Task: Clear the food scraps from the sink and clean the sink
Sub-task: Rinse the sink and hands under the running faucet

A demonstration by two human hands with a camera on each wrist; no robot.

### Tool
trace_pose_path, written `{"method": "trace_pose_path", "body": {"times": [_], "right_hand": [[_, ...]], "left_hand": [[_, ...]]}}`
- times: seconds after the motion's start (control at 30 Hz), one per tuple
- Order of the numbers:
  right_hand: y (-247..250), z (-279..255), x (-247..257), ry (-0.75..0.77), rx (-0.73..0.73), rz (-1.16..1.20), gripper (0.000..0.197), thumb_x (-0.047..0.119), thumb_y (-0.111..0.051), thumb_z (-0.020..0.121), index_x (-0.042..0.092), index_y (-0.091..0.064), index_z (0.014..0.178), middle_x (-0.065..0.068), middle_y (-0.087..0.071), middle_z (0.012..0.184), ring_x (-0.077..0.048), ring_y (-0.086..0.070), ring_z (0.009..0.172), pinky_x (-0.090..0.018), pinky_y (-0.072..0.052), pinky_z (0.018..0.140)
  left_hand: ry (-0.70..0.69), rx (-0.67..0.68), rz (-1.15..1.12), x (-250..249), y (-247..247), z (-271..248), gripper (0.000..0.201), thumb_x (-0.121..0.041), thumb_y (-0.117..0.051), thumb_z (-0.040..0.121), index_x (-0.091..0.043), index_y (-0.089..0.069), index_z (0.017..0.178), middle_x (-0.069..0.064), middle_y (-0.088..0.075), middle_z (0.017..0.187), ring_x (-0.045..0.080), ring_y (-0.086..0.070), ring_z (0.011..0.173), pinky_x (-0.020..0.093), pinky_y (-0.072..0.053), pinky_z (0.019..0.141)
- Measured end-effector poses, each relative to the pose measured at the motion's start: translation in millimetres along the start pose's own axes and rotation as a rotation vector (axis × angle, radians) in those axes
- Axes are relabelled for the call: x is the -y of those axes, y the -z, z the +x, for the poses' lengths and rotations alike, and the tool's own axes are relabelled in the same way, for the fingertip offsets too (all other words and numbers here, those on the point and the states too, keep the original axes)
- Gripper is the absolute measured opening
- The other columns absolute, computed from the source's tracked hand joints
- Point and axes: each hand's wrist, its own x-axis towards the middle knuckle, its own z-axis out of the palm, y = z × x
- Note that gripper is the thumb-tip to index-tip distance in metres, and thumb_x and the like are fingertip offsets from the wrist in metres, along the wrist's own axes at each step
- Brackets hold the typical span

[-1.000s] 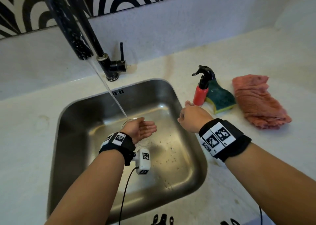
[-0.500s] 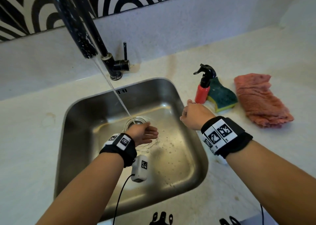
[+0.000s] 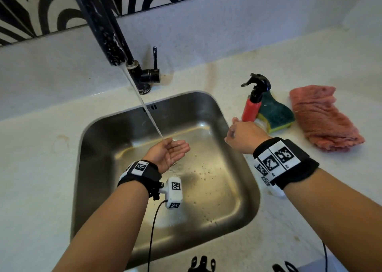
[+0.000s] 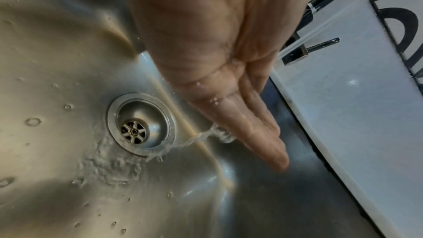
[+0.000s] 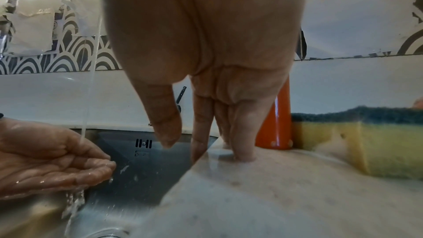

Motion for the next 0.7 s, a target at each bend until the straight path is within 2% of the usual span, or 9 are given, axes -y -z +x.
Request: {"method": "trace_pose_path", "body": {"times": [0.1, 0.2, 0.3, 0.37, 0.43, 0.5, 0.57, 0.63, 0.7], "right_hand": [[0.1, 1.3, -0.1, -0.005, 0.003, 0.002, 0.035, 0.035, -0.047, 0.093, 0.011, -0.06, 0.114, -0.006, -0.053, 0.119, -0.027, -0.059, 0.106, -0.035, -0.043, 0.091], [-0.6, 1.4, -0.6, -0.001, -0.005, -0.001, 0.036, 0.035, -0.047, 0.094, 0.01, -0.06, 0.117, -0.006, -0.05, 0.123, -0.028, -0.058, 0.109, -0.035, -0.044, 0.094], [-1.1, 1.0, -0.4, 0.002, -0.006, 0.002, 0.036, 0.035, -0.048, 0.094, 0.01, -0.06, 0.118, -0.006, -0.05, 0.126, -0.028, -0.057, 0.112, -0.035, -0.044, 0.096], [-1.4, 1.1, -1.0, 0.003, -0.007, 0.01, 0.036, 0.035, -0.048, 0.094, 0.01, -0.06, 0.118, -0.006, -0.049, 0.13, -0.028, -0.056, 0.114, -0.036, -0.044, 0.099], [-1.4, 1.1, -2.1, -0.005, -0.015, 0.035, 0.036, 0.035, -0.05, 0.093, 0.011, -0.059, 0.118, -0.006, -0.05, 0.132, -0.027, -0.056, 0.115, -0.035, -0.044, 0.099], [-1.5, 1.2, -3.0, 0.003, -0.014, 0.037, 0.036, 0.035, -0.049, 0.094, 0.011, -0.06, 0.118, -0.007, -0.05, 0.133, -0.027, -0.056, 0.115, -0.035, -0.044, 0.099], [-1.5, 1.2, -3.2, 0.011, -0.012, 0.021, 0.036, 0.035, -0.048, 0.094, 0.011, -0.06, 0.118, -0.005, -0.051, 0.129, -0.027, -0.057, 0.113, -0.034, -0.043, 0.098], [-2.7, 2.3, -4.4, -0.003, -0.015, 0.035, 0.034, 0.036, -0.049, 0.093, 0.013, -0.059, 0.117, -0.004, -0.054, 0.123, -0.026, -0.058, 0.111, -0.033, -0.04, 0.096], [-4.2, 3.7, -5.1, -0.013, -0.023, 0.037, 0.033, 0.036, -0.049, 0.093, 0.014, -0.059, 0.115, -0.003, -0.056, 0.119, -0.026, -0.058, 0.109, -0.033, -0.038, 0.095]], "left_hand": [[0.009, 0.005, 0.059, -3.4, -0.6, 0.1, 0.042, -0.027, -0.032, 0.102, 0.0, -0.064, 0.102, 0.014, -0.073, 0.094, 0.02, -0.073, 0.081, 0.024, -0.06, 0.065], [0.095, 0.069, 0.297, 4.9, -6.5, -2.9, 0.043, -0.029, -0.035, 0.101, -0.001, -0.067, 0.097, 0.015, -0.072, 0.095, 0.022, -0.072, 0.082, 0.024, -0.056, 0.062], [0.369, 0.248, 0.786, 35.0, -19.8, -9.4, 0.043, -0.029, -0.039, 0.1, 0.003, -0.065, 0.11, 0.014, -0.073, 0.095, 0.021, -0.07, 0.082, 0.022, -0.055, 0.062], [0.558, 0.38, 1.17, 56.8, -29.9, -13.7, 0.042, -0.028, -0.04, 0.1, 0.002, -0.059, 0.123, 0.015, -0.07, 0.109, 0.017, -0.067, 0.084, 0.021, -0.051, 0.069], [0.651, 0.472, 1.387, 72.6, -36.6, -15.0, 0.047, -0.034, -0.034, 0.101, -0.002, -0.057, 0.126, 0.014, -0.062, 0.126, 0.017, -0.063, 0.096, 0.023, -0.048, 0.082], [0.626, 0.512, 1.428, 80.0, -41.9, -15.4, 0.047, -0.037, -0.032, 0.102, -0.008, -0.057, 0.128, 0.008, -0.058, 0.132, 0.016, -0.059, 0.111, 0.026, -0.044, 0.093], [0.547, 0.511, 1.411, 80.8, -45.3, -15.6, 0.044, -0.038, -0.032, 0.101, -0.014, -0.057, 0.129, 0.002, -0.058, 0.133, 0.016, -0.056, 0.12, 0.028, -0.042, 0.099], [0.463, 0.459, 1.345, 77.3, -42.2, -13.2, 0.041, -0.038, -0.035, 0.101, -0.016, -0.059, 0.126, -0.001, -0.06, 0.13, 0.014, -0.058, 0.116, 0.027, -0.042, 0.098], [0.385, 0.358, 1.17, 69.0, -31.0, -10.8, 0.036, -0.035, -0.039, 0.1, -0.015, -0.063, 0.118, -0.001, -0.065, 0.121, 0.012, -0.062, 0.103, 0.024, -0.046, 0.087]]}}
